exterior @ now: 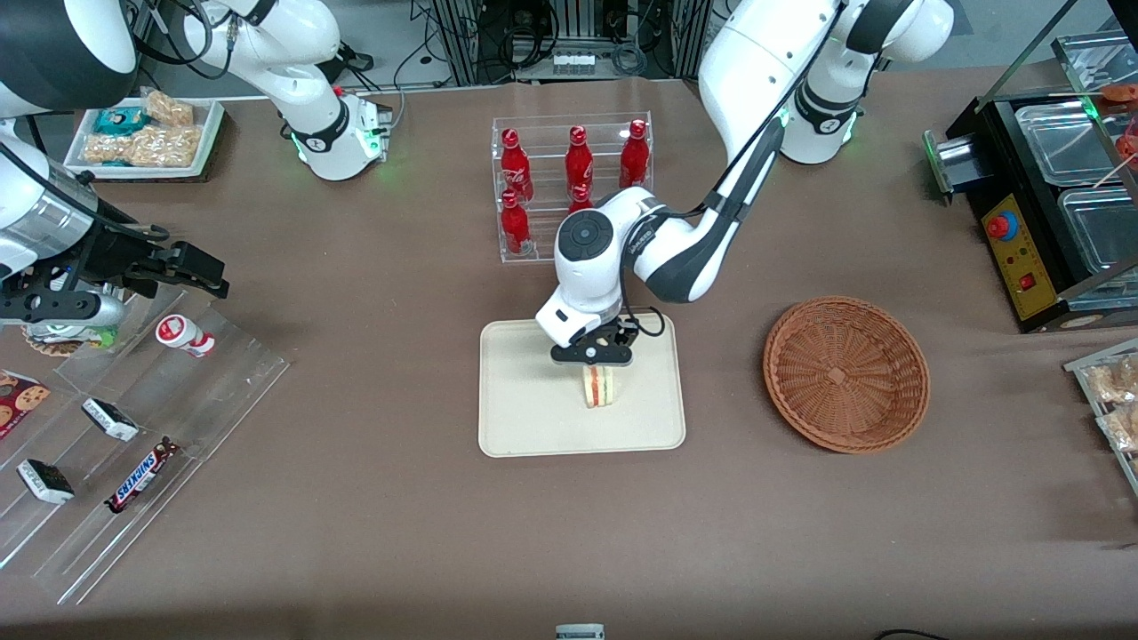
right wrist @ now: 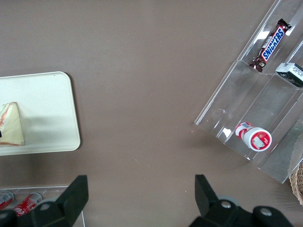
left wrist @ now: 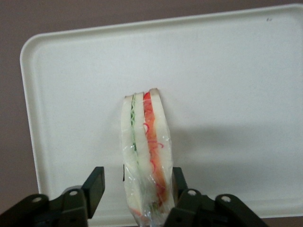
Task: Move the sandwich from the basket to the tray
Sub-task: 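Open the left gripper and withdraw it up past the basket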
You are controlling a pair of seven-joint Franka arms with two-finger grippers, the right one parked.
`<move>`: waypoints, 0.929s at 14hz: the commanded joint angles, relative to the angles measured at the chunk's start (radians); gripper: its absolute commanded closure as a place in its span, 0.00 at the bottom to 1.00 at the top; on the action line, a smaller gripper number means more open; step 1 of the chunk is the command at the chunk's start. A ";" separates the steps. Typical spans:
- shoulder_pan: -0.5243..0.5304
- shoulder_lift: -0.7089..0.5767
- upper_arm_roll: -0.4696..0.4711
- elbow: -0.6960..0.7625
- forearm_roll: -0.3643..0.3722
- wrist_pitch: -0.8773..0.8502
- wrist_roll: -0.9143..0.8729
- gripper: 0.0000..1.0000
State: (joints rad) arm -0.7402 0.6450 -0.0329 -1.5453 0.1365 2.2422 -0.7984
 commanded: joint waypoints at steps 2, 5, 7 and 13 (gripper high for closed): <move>0.092 -0.195 0.028 0.016 -0.011 -0.151 -0.004 0.00; 0.244 -0.382 0.030 0.002 -0.034 -0.355 0.014 0.00; 0.339 -0.468 0.030 -0.015 -0.035 -0.465 0.076 0.00; 0.609 -0.755 0.031 -0.297 -0.100 -0.519 0.552 0.00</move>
State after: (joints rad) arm -0.1939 -0.0133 0.0135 -1.7366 0.0703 1.7235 -0.3721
